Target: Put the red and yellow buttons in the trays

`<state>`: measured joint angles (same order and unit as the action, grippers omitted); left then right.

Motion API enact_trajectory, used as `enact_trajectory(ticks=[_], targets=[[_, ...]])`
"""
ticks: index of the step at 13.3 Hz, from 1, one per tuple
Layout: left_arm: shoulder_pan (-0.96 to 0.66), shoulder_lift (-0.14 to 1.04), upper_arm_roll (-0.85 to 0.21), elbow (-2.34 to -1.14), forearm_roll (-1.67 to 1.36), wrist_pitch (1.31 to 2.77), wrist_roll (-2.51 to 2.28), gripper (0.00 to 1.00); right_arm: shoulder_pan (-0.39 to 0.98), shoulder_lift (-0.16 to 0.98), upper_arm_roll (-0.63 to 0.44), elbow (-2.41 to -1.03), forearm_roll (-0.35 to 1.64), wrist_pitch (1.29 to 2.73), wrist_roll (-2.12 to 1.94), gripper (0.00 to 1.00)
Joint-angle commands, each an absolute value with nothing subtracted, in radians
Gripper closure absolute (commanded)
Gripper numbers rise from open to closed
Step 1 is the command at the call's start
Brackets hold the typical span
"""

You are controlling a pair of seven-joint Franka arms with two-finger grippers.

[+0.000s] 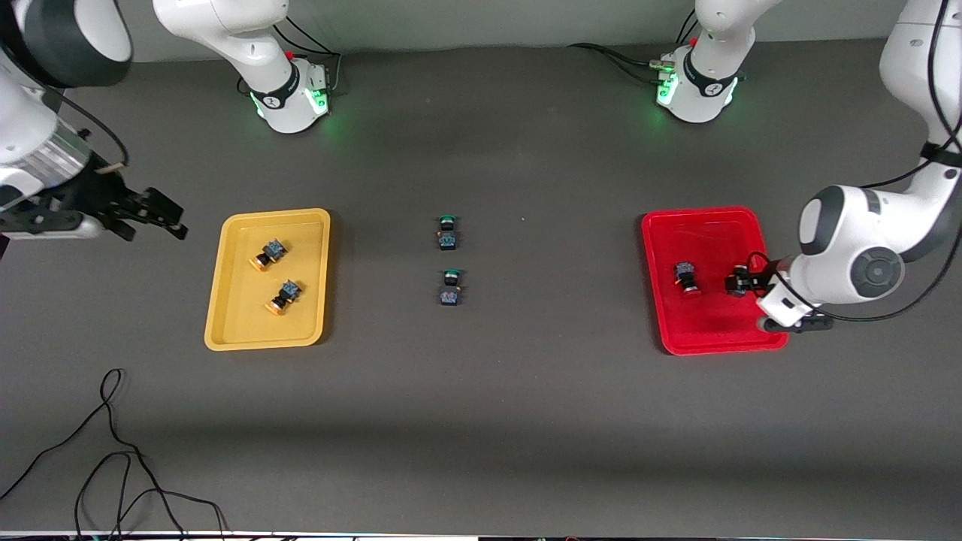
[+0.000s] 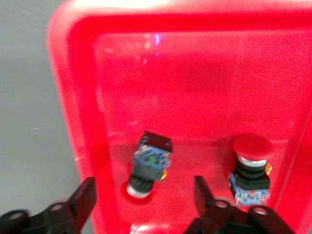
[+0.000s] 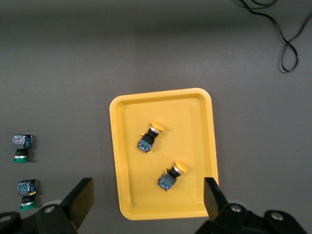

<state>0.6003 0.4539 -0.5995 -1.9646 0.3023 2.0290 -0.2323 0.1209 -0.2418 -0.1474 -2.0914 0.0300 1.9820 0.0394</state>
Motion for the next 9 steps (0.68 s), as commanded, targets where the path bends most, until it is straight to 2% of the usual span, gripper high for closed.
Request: enact_trajectory(ticks=[1,3,5,7,9], targets=[[0.592,0.399,-0.624,-1.794,0.301,1.796,-0.227,0.07,0.1,-0.294,-0.133,-2.099,0.005,1.938,0.025,0.0],[0.595,0.367,-0.658,-1.671,0.295,1.637,-0.221,0.0,0.086,-0.298,-0.117,-2.08,-0.023,1.919,0.026,0.0],[0.598,0.298,-0.652,-1.568,0.208,1.512,-0.107,0.0,0.087,-0.24,-0.115,-1.995,-0.023,1.853,0.028,0.0],[0.658,0.218,-0.653,-1.523,0.144,1.401,-0.01,0.0,0.09,-0.172,-0.109,-1.886,-0.023,1.784,0.026,0.0],[0.672,0.137,-0.65,-1.52,0.106,1.37,0.038,0.0,0.103,-0.163,-0.107,-1.875,-0.012,1.792,0.026,0.0]])
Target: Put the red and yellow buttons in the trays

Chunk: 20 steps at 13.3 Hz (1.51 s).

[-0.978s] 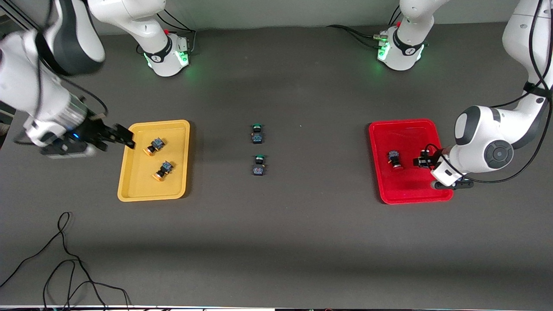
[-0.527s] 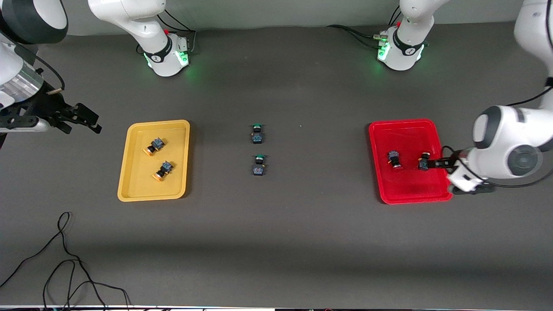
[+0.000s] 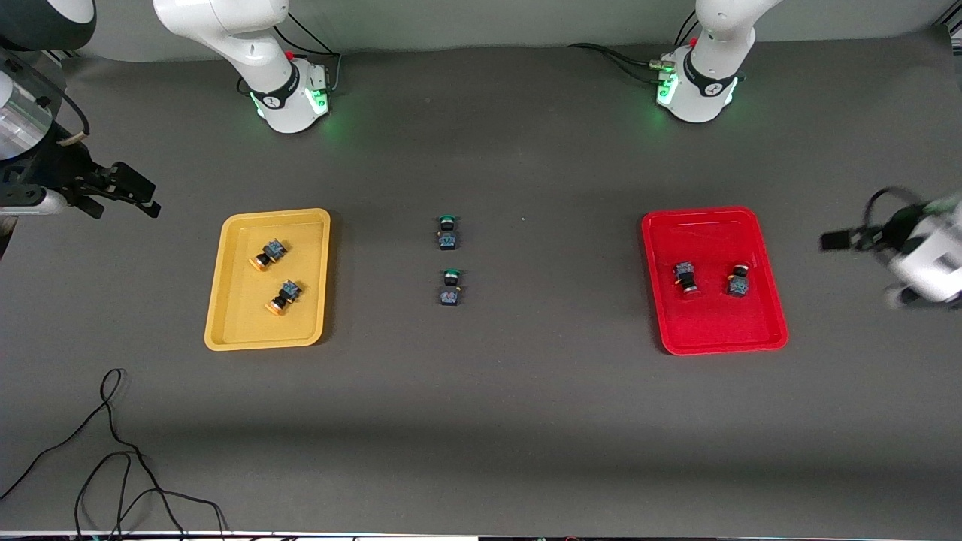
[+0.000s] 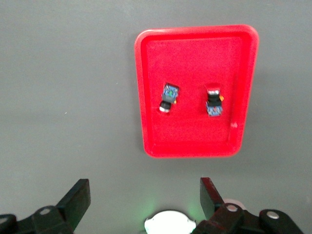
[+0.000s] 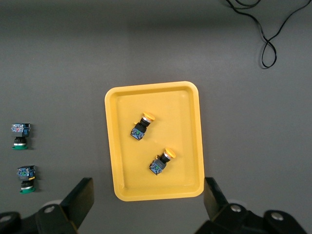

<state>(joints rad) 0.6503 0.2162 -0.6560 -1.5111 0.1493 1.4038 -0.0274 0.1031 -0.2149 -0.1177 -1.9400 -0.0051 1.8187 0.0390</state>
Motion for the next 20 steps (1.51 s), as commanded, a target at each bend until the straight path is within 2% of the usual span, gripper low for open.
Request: enact_trajectory(ticks=[1,2,4,5,10,13,20], targets=[[0.663,0.111,-0.646,-1.52,0.104,1.367,0.043,0.0,0.104,-0.153,-0.1,-1.867,-0.012,1.79,0.026,0.0],[0.617,0.089,-0.615,-1.517,0.103,1.359,0.044,0.0,0.106,-0.152,-0.088,-1.856,-0.012,1.776,0.025,0.0],[0.351,0.023,-0.374,-1.523,0.091,1.373,0.048,0.0,0.109,-0.152,-0.087,-1.856,-0.012,1.744,0.025,0.0],[0.263,0.012,-0.3,-1.525,0.077,1.377,0.051,0.0,0.11,-0.149,-0.087,-1.858,-0.012,1.744,0.025,0.0],[0.014,-0.014,-0.062,-1.575,0.015,1.454,0.048,0.0,0.115,-0.146,-0.075,-1.844,-0.024,1.724,0.025,0.0],[-0.06,-0.02,0.004,-1.6,0.015,1.486,0.035,0.0,0.115,-0.141,-0.075,-1.845,-0.023,1.724,0.026,0.0],[-0.058,-0.015,0.012,-1.592,0.009,1.476,0.035,0.0,0.118,-0.138,-0.075,-1.818,-0.015,1.707,0.025,0.0]])
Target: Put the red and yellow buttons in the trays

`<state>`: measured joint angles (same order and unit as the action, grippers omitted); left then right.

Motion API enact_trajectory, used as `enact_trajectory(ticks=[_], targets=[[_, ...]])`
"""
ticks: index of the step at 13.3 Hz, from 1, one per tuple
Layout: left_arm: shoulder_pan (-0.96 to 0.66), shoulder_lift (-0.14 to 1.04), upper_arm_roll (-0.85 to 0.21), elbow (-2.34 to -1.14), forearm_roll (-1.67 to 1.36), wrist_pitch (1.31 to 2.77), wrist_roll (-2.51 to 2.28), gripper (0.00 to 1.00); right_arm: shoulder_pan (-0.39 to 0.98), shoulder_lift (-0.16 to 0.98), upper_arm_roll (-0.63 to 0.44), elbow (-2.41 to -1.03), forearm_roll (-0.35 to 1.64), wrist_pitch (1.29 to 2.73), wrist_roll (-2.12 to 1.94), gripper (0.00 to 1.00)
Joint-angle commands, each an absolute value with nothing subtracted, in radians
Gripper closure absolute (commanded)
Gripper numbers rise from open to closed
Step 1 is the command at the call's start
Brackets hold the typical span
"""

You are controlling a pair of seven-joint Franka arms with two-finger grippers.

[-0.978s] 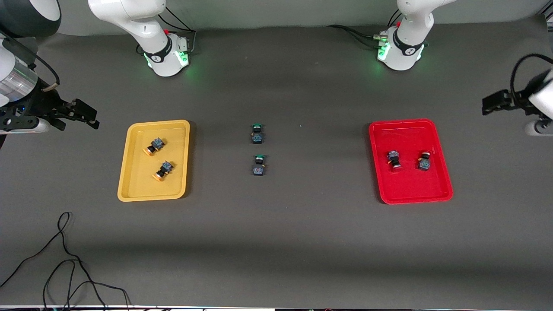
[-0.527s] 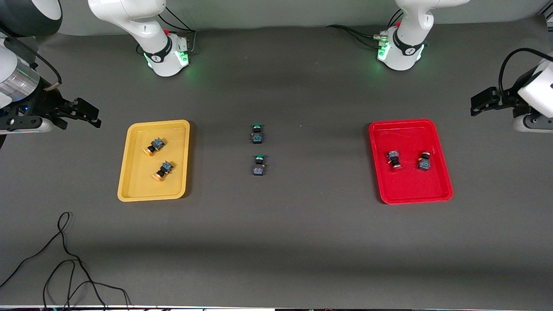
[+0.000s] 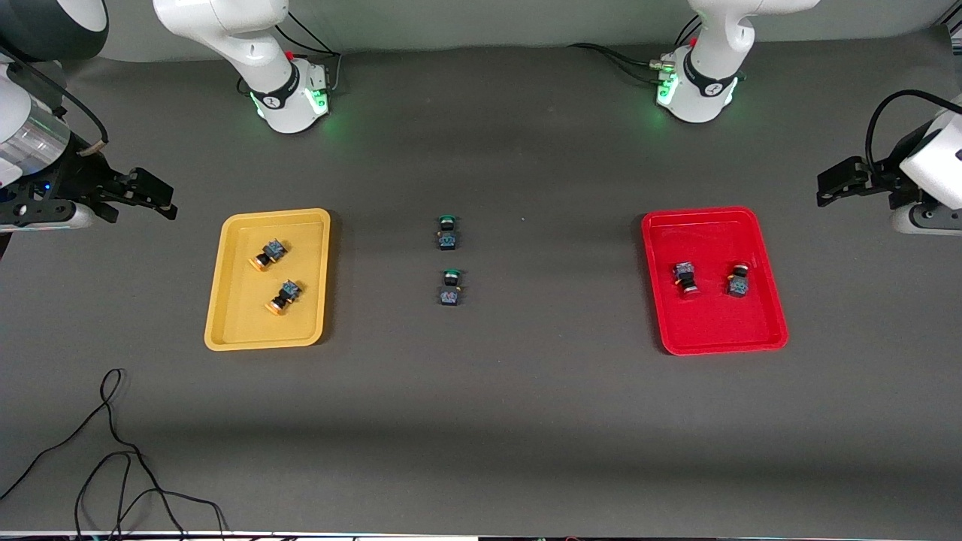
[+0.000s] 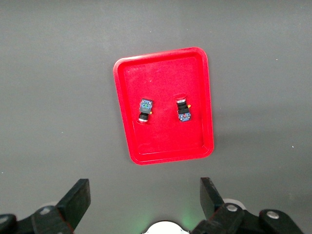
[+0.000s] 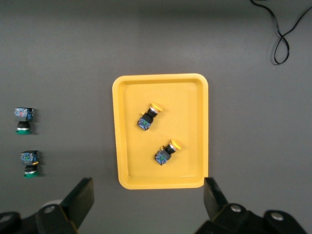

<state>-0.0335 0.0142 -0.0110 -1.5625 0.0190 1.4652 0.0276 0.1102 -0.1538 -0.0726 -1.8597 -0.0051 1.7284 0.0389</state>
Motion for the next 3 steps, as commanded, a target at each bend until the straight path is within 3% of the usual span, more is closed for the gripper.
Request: enact_trajectory(ticks=[1,3], targets=[[-0.058,-0.015,0.011,-1.594,0.009,1.477,0.035,0.0,0.118,-0.138,-0.075,-1.81,-0.014,1.704,0.025,0.0],[-0.06,-0.014,0.011,-1.594,0.002,1.482,0.011,0.0,0.118,-0.14,-0.077,-1.809,-0.014,1.704,0.025,0.0]])
